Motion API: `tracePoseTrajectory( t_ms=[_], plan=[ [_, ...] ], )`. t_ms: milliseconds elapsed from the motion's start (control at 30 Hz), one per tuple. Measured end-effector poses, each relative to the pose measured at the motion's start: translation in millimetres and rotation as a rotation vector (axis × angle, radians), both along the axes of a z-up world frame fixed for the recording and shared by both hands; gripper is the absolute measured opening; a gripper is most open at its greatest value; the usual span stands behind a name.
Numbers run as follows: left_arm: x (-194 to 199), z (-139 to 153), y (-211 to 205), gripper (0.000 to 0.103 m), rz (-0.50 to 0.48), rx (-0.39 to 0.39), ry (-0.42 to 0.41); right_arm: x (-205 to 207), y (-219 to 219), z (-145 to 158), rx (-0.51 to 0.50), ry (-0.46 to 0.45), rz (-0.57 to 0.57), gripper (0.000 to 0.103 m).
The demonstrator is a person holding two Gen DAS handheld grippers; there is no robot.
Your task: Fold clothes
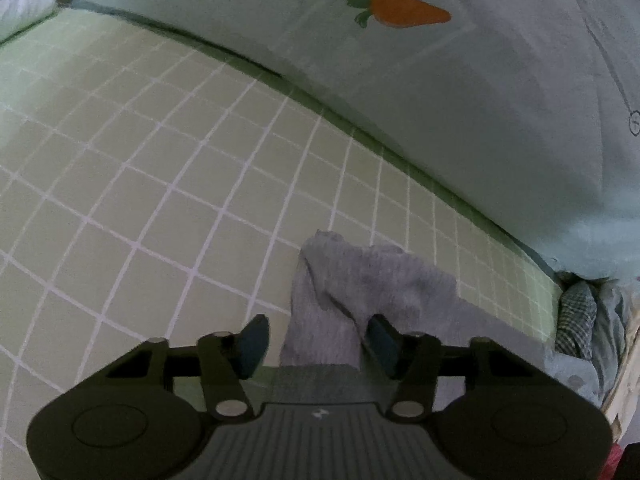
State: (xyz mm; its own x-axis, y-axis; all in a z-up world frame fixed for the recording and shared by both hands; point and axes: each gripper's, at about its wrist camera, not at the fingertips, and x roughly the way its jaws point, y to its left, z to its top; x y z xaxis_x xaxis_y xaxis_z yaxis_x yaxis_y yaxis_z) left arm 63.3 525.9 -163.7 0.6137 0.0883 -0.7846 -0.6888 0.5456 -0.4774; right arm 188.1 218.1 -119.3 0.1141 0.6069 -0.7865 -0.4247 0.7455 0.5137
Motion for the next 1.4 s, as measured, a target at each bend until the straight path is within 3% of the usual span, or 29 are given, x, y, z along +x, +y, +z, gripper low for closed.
tracePoseTrajectory(
  t_ms=[67,200,300,467,833,867,967,1000,1200,1333,1400],
  plan=[
    [3,-4,1,0.043,0.000,-0.009,-0.006,1,1,0,0.002,0.002,-0.001,0.056],
    [4,-6,-1,0.043,0.003,-0.003,-0.010,5,1,0,0.013,0.002,-0.008,0.055],
    [2,-7,-1,0.043,0.013,-0.009,-0.019,7,3,-2,0.025,-0.013,-0.001,0.046],
    [-3,-7,-4,0.043,0.017,-0.007,-0.034,11,12,-4,0.042,-0.035,0.011,0.041],
    [-3,-8,-4,0.043,0.027,-0.007,-0.036,23,47,-3,0.013,-0.111,0.078,0.041],
    [-3,-8,-4,0.044,0.029,-0.006,-0.036,23,50,-3,0.013,-0.118,0.089,0.039],
    [-4,-9,-5,0.044,0.034,-0.004,-0.036,20,56,-3,0.016,-0.140,0.134,0.014],
    [-4,-9,-5,0.044,0.034,-0.003,-0.037,18,56,-2,0.015,-0.157,0.146,0.005],
    [-12,14,-20,0.054,-0.002,0.084,-0.105,8,24,29,0.063,-0.324,0.052,0.003],
    [-10,14,-36,0.054,-0.045,0.141,-0.037,6,0,51,0.016,-0.473,-0.015,0.003],
    [-8,6,-43,0.054,-0.056,0.128,0.001,14,-2,44,-0.041,-0.470,-0.025,0.005]
  ],
)
